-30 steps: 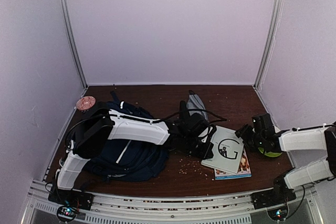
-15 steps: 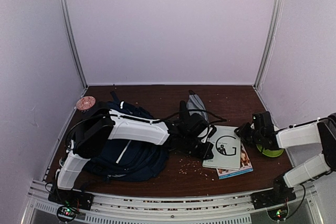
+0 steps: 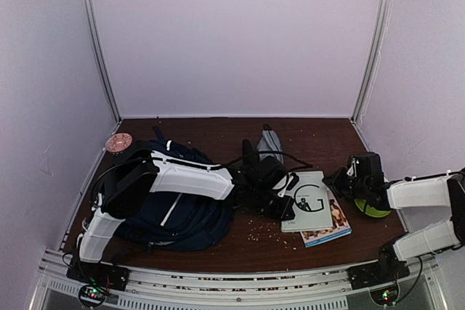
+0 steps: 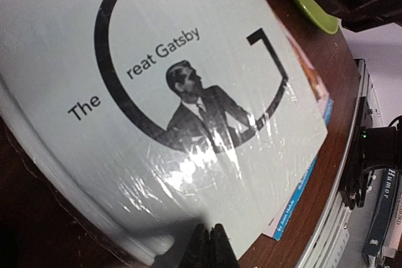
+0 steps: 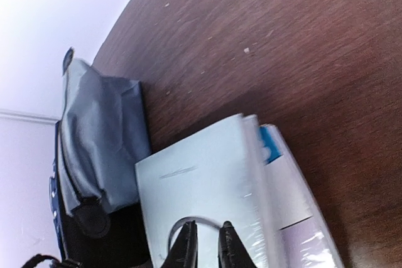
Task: Pack the student bag
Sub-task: Pick up the book from the center of the board.
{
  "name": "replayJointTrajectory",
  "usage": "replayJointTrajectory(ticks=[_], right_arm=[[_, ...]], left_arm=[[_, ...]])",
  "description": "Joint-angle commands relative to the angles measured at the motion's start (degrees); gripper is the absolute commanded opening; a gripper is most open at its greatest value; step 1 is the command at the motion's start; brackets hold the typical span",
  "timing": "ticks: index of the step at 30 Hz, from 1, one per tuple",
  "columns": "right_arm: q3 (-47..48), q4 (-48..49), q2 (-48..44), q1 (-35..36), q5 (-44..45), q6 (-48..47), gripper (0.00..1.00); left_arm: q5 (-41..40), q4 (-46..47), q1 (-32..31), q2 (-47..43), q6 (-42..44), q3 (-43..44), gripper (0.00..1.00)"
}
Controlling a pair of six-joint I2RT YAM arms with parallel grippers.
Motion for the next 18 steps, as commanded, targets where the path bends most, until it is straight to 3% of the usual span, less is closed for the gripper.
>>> replayJointTrajectory(ticks=[1, 3, 6, 10, 12, 16, 18], right_arm=[[0.0, -1.8, -4.2, 0.8, -6.1, -2.6, 0.13], [-0.3, -3.7, -5.5, 0.8, -5.9, -3.5, 0.16], [-0.1, -8.8, -6.4, 0.8, -3.9, -4.5, 0.34], [-0.5, -13.0, -7.0, 0.8, -1.0, -5.2, 0.49], [-1.2, -13.5, -7.2, 0.9, -0.9, -4.9, 0.53], [-2.6, -14.3, -7.3, 1.4, -1.3, -4.5, 0.57], [-3.4, -14.5, -7.5, 1.6, -1.3, -4.3, 0.59]], left_arm=[[-3.6, -5.0, 1.0, 3.1, 0.7, -2.7, 0.06], [-4.6, -5.3, 1.0, 2.4, 1.0, -2.9, 0.07], [-5.5, -6.1, 1.0, 1.5, 1.5, -2.9, 0.07], [-7.9, -6.8, 1.0, -1.5, 1.8, -3.9, 0.18], [-9.8, -7.4, 1.0, -3.8, 1.7, -4.8, 0.29], [-11.9, -8.0, 1.0, -6.8, 0.3, -6.5, 0.62], [-12.6, -7.8, 1.0, -7.8, -0.5, -7.3, 0.71]])
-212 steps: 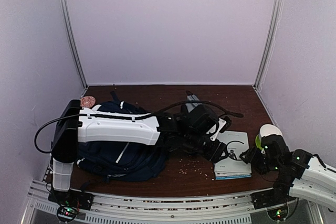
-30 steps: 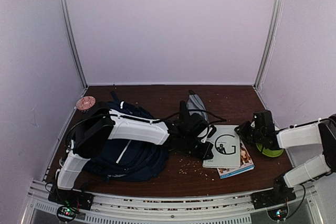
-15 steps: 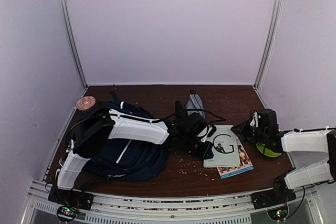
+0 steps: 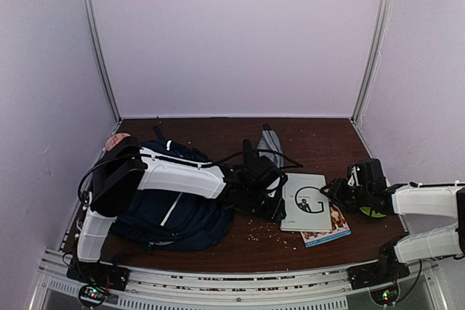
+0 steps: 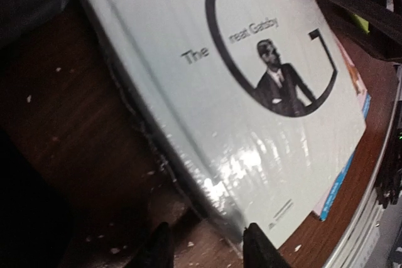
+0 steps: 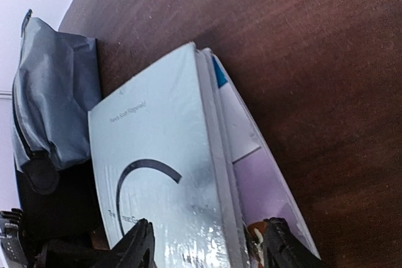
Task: Pack the student bag
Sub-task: Pick up the book from the center of the board.
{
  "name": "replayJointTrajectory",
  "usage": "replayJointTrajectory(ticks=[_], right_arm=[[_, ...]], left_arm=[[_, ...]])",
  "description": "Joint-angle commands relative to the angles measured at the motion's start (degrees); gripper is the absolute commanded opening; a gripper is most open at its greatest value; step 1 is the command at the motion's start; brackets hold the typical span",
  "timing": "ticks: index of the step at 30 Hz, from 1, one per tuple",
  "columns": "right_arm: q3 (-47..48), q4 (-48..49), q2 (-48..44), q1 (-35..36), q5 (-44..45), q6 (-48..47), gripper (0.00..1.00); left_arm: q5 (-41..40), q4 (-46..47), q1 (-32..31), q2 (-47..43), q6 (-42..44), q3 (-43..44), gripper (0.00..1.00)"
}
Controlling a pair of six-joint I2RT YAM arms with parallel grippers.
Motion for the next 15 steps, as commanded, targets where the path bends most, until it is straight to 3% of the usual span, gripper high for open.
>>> replayJointTrajectory(ticks=[1, 8, 15], right_arm=[[-2.1, -2.0, -1.2, 0.8, 1.2, 0.0, 0.60], [-4.1, -1.8, -1.8, 2.2, 0.6, 1.4, 0.61], [-6.1, 3.3, 1.1, 4.4, -4.7, 4.5, 0.58]], left_arm=[[-5.3, -4.0, 0.9, -3.0, -1.3, -2.5, 0.75], [-1.7, -2.2, 1.1, -1.0, -4.4, -1.8, 0.91], [8.5, 7.1, 1.5, 1.6, -9.7, -2.5, 0.96]])
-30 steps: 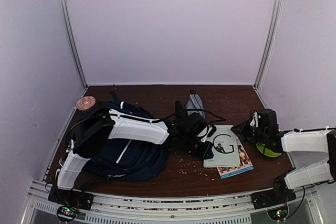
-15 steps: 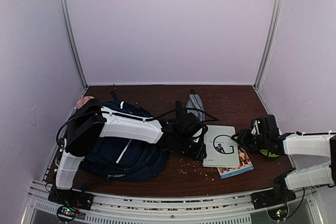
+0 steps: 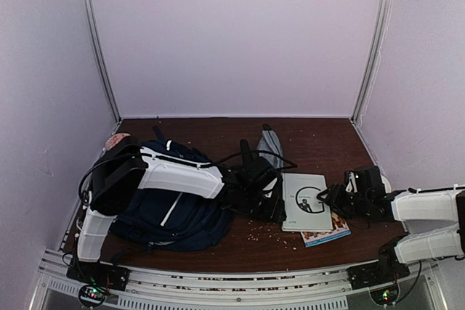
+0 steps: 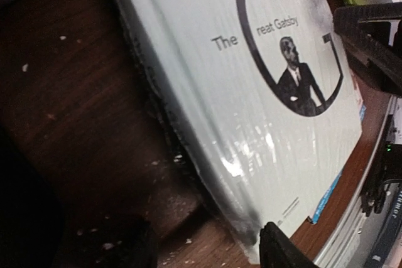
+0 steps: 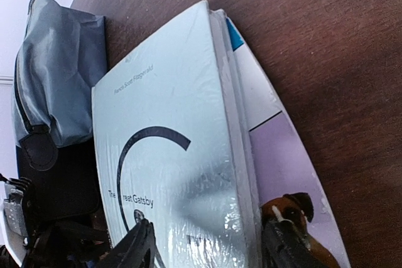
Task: Pack the student bag
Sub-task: Pick up the book from the center of the board.
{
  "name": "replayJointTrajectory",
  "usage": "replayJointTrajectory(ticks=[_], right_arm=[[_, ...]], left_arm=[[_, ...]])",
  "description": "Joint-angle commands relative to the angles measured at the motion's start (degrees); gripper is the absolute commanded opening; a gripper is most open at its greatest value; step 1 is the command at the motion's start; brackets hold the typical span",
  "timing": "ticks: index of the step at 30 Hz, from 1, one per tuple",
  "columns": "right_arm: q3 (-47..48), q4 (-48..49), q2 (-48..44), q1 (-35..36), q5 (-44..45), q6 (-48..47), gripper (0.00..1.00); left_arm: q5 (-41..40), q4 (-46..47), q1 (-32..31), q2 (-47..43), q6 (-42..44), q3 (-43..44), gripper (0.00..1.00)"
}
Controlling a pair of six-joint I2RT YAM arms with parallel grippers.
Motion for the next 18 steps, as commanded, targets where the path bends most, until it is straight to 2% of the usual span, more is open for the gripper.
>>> replayJointTrajectory(ticks=[1, 11, 14, 18], right_arm=[[-2.2, 0.6, 2.2, 2.2, -3.6, 2.7, 0.57], [-4.3, 8.5, 3.6, 6.2, -6.1, 8.2, 0.53], [-4.5, 9.2, 3.2, 6.8, -6.5, 8.8, 0.50], [-4.6, 9.0, 2.2, 6.9, -6.4, 8.6, 0.47]], left_arm=[[7.4, 8.2, 0.8, 2.2, -4.7, -0.8, 0.96], [16.1, 26.2, 1.3, 3.0, -15.9, -7.3, 0.96], [17.5, 34.0, 1.3, 2.7, -19.8, -10.3, 0.87], [17.2, 39.7, 1.3, 1.0, -22.4, -13.0, 0.71]])
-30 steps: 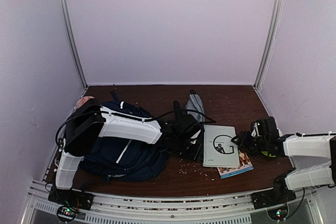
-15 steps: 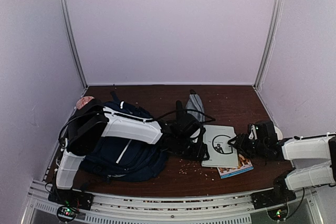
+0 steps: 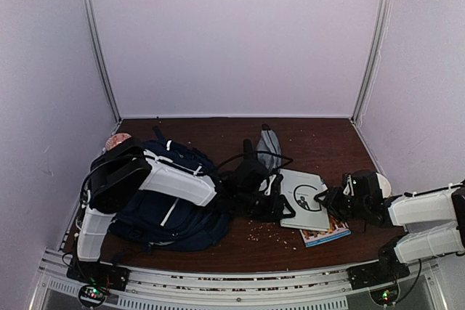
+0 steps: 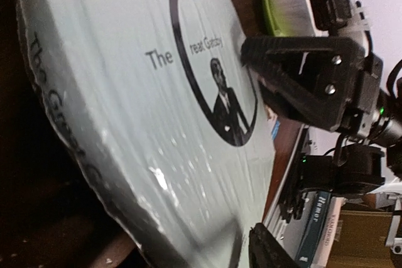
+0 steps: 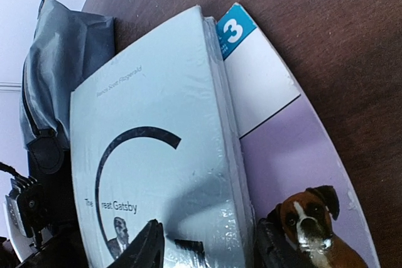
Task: Pack the student bag
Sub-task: Pick up the book from the center of the board.
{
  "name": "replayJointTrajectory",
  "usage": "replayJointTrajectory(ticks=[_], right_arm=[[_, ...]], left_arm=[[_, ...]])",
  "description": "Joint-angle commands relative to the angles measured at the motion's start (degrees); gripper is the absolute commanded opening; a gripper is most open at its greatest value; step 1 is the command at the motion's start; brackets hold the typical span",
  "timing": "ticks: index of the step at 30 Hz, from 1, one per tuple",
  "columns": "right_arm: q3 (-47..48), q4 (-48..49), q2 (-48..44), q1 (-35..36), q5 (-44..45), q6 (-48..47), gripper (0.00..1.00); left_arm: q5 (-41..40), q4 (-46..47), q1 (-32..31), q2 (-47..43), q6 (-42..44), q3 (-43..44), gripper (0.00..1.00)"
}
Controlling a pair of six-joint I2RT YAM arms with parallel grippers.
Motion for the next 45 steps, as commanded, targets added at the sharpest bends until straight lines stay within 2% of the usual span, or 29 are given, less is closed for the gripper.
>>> replayJointTrajectory(ticks=[1, 6, 9, 12, 15, 16, 23, 26, 28, 31, 37, 40, 45], right_arm=[[-1.3, -0.7, -0.2, 2.9, -8.2, 2.4, 0.47], [-1.4, -0.9, -2.0, 2.9, -8.2, 2.5, 0.45], [-1.2, -1.6, -3.4, 3.0, -8.1, 2.3, 0.45], [-0.5, -3.4, -5.8, 2.9, -8.0, 1.4, 0.46], [1.2, -9.0, -10.6, 3.0, -6.5, -0.7, 0.54], [1.8, -11.2, -12.7, 2.9, -5.8, -1.5, 0.57], [7.7, -26.8, -30.0, 3.0, -0.1, -7.6, 0.70], [10.7, -32.0, -38.1, 3.0, 1.5, -10.4, 0.77], [13.0, -34.0, -42.9, 3.0, 1.9, -11.7, 0.81], [15.6, -34.7, -47.8, 3.1, 1.2, -12.6, 0.91], [16.5, -29.5, -53.6, 3.3, -1.5, -9.0, 0.94], [13.2, -21.1, -54.9, 3.5, -4.1, -3.7, 0.93], [9.5, -8.3, -53.2, 6.8, -3.0, 2.1, 0.92]], left_arm=[[3.7, 13.7, 0.0, 0.9, -7.8, -3.2, 0.67], [3.7, 16.5, 0.0, -0.6, -9.4, -3.8, 0.54], [3.7, 17.7, 0.0, -1.3, -12.0, -3.7, 0.43], [3.3, 17.2, 0.0, -2.4, -11.7, -3.7, 0.26], [2.7, 16.1, -0.1, -4.5, -10.6, -4.1, 0.03], [2.5, 15.6, -0.1, -5.3, -10.3, -4.2, 0.00], [1.0, 11.8, -1.1, -12.0, -5.8, -5.1, 0.00], [-2.2, 6.2, -2.2, -16.8, -0.7, -4.8, 0.00], [-7.4, 0.2, -3.3, -21.5, 4.5, -4.2, 0.00], [-13.5, -8.6, -4.7, -26.8, 11.0, -1.4, 0.00], [-23.8, -12.4, -4.8, -36.0, 16.1, -2.1, 0.00], [-30.9, -6.6, -4.7, -41.4, 17.8, -6.3, 0.00], [-42.3, 16.7, -4.7, -49.2, 17.1, -19.3, 0.00]])
